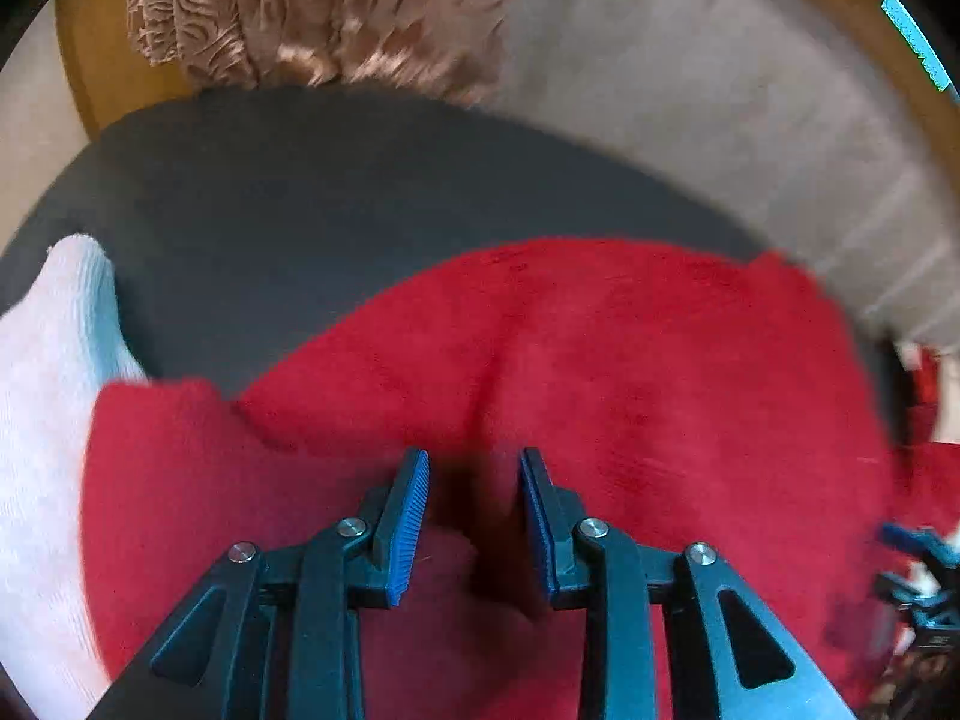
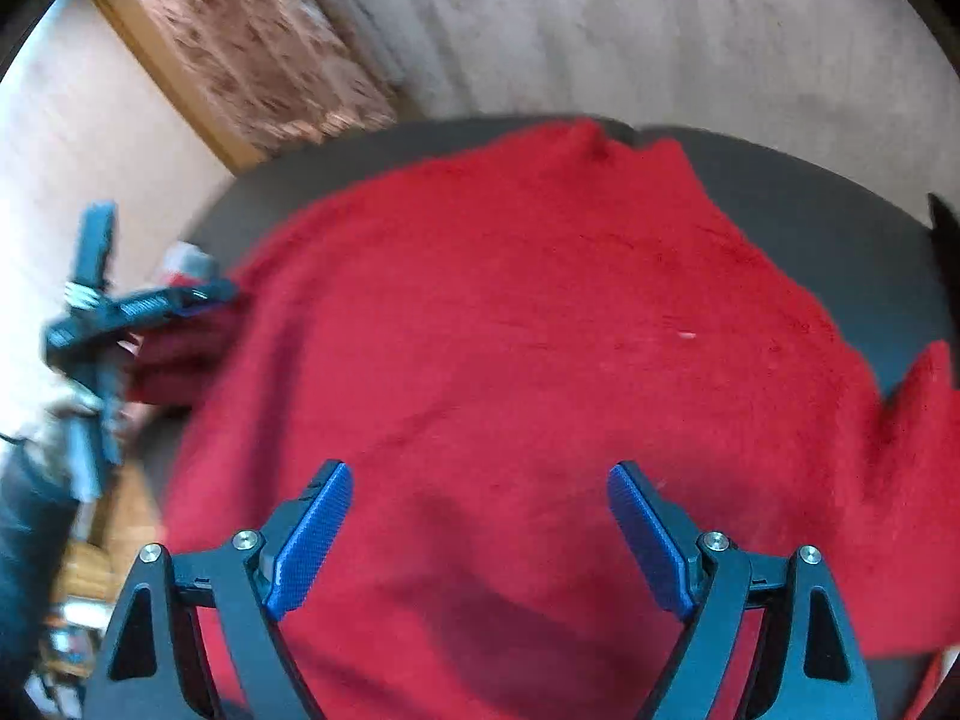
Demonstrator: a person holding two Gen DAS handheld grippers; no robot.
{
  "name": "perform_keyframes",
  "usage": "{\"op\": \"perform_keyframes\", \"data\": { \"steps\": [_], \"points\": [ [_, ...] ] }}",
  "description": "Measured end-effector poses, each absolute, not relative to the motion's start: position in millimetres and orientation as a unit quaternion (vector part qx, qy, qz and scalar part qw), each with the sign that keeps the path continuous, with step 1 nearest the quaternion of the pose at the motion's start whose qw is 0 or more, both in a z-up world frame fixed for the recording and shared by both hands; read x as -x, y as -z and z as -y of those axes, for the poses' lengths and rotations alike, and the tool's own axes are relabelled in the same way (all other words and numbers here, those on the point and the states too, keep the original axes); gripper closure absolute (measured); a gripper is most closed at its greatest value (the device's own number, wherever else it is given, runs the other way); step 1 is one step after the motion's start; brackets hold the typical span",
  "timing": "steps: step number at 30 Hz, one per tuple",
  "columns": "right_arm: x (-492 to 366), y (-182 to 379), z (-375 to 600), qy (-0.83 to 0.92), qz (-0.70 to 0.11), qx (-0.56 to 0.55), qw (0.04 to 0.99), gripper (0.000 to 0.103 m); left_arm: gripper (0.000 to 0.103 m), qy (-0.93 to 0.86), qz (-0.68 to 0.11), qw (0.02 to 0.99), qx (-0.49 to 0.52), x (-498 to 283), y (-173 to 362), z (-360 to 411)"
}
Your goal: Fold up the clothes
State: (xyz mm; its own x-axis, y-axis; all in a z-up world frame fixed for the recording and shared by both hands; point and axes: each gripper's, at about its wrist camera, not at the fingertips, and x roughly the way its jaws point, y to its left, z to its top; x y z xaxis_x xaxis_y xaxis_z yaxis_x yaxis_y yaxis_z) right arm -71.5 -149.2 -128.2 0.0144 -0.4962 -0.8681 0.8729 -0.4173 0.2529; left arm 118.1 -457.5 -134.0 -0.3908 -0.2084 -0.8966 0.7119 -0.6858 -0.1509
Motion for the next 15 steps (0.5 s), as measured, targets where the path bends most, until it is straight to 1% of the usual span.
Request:
{"op": "perform_keyframes", "data": {
  "steps": [1,2,3,4,5,7,10,12,15],
  "points": [
    [79,137,149,0.684,-0.201,-0.501,0.49,0.015,0.068,0.787,-0.258,0.296,-0.475,-112,139,460],
    [88,144,148,0.693,-0.207,-0.502,0.475,0.015,0.067,0.785,-0.247,0.301,-0.482,-105,144,463],
    [96,149,145,0.699,-0.207,-0.5,0.467,0.015,0.063,0.784,-0.235,0.305,-0.487,-99,148,466],
    [103,155,143,0.706,-0.207,-0.497,0.459,0.015,0.06,0.787,-0.219,0.309,-0.487,-90,149,467],
    [110,159,140,0.712,-0.205,-0.493,0.455,0.014,0.06,0.79,-0.198,0.311,-0.489,-79,149,467],
    [119,161,141,0.716,-0.199,-0.481,0.465,0.0,0.06,0.8,-0.162,0.301,-0.493,-60,148,467],
    [123,169,150,0.741,-0.234,-0.438,0.451,0.0,0.06,0.813,-0.082,0.279,-0.504,-29,147,465],
    [132,170,153,0.749,-0.226,-0.426,0.454,0.0,0.06,0.817,-0.07,0.269,-0.505,-14,149,472],
    [140,172,155,0.757,-0.218,-0.414,0.457,0.0,0.057,0.817,-0.107,0.263,-0.502,-7,146,500]
  ]
}}
